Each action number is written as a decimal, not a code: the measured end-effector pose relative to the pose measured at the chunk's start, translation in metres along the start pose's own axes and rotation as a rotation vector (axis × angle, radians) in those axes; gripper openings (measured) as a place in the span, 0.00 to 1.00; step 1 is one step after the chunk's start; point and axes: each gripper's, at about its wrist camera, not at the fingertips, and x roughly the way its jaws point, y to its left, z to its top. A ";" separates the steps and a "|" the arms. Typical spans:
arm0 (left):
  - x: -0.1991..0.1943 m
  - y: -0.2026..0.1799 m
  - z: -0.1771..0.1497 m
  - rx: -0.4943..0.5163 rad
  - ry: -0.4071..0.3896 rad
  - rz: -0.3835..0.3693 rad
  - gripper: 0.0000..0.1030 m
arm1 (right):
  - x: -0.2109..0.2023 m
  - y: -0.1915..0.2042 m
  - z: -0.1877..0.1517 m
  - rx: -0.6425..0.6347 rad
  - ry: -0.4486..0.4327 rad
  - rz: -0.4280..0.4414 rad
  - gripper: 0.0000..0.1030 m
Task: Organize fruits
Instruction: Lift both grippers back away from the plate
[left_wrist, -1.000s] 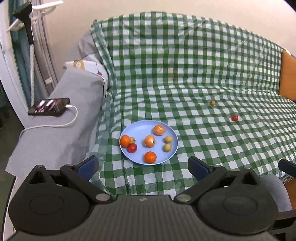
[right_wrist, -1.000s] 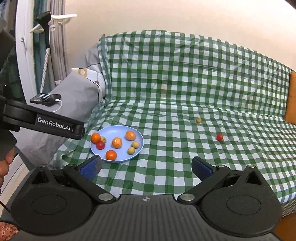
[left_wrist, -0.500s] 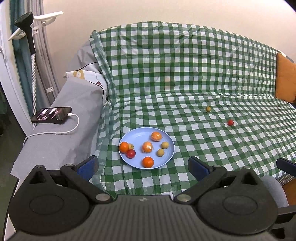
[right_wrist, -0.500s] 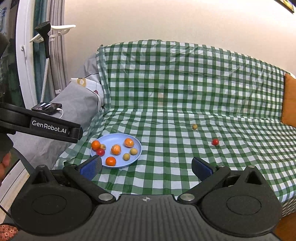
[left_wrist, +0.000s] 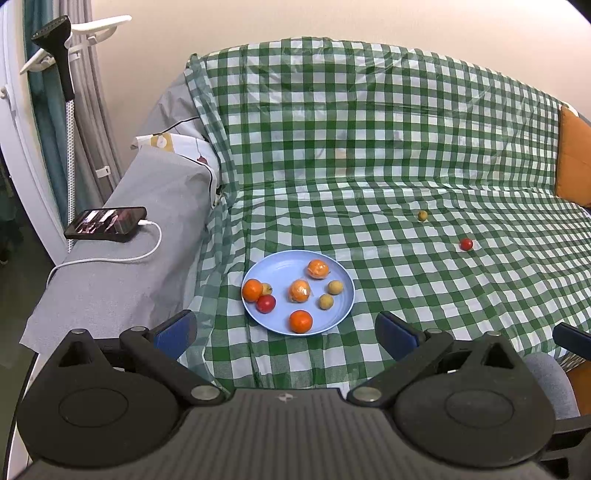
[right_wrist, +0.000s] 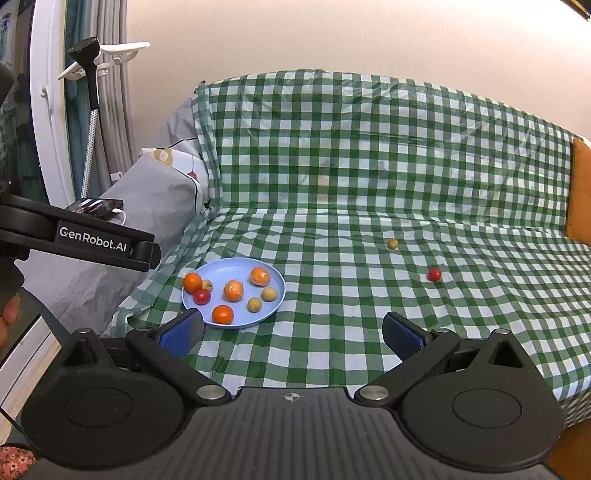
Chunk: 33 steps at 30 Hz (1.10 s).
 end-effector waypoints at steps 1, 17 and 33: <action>0.001 0.000 0.000 0.001 0.002 0.000 1.00 | 0.000 0.000 0.000 0.001 0.001 0.000 0.99; 0.008 0.000 0.000 0.006 0.015 0.006 1.00 | 0.005 0.000 -0.003 0.017 0.019 0.004 0.99; 0.035 -0.016 0.016 0.013 0.063 -0.004 1.00 | 0.022 -0.018 -0.004 0.073 0.051 -0.002 0.99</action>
